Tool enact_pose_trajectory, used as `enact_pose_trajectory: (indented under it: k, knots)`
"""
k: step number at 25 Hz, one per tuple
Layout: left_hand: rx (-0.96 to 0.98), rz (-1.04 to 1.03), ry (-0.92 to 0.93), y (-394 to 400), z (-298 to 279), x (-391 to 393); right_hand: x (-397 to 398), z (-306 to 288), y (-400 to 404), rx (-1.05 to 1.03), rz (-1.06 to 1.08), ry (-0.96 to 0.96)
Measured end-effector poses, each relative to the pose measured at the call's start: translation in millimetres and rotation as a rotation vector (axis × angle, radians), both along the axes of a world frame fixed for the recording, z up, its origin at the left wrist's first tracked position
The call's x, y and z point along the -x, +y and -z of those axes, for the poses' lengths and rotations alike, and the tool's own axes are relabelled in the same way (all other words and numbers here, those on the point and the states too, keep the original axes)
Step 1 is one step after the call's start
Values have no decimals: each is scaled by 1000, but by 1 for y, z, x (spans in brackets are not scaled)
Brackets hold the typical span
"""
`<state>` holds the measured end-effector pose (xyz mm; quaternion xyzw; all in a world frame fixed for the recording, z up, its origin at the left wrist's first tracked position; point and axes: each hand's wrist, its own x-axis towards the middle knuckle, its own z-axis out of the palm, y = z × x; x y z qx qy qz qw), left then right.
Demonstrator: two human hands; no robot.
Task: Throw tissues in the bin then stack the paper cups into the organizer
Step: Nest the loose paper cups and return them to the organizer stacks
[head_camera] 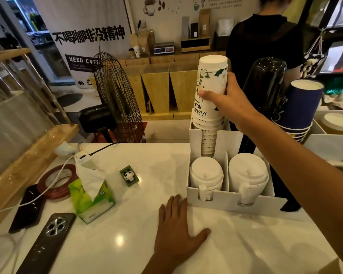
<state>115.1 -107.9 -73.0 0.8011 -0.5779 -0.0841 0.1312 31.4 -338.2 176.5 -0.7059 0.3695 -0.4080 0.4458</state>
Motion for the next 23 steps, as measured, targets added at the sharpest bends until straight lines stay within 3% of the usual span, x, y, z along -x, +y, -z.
enact_pose_trajectory:
  k: [6,11,14,20,23]
  knots:
    - [-31,-3,6,0,-3,0,-4,-11,0,5,62,-28]
    - [8,-10,21,-1,0,1,-26,-57,-5,313,268,124]
    - [13,-6,17,0,0,1,-34,-56,-5,389,295,224]
    - [-1,10,26,0,2,-1,-33,-48,1,473,306,184]
    - [13,-3,50,0,0,-1,-37,-36,0,471,345,58]
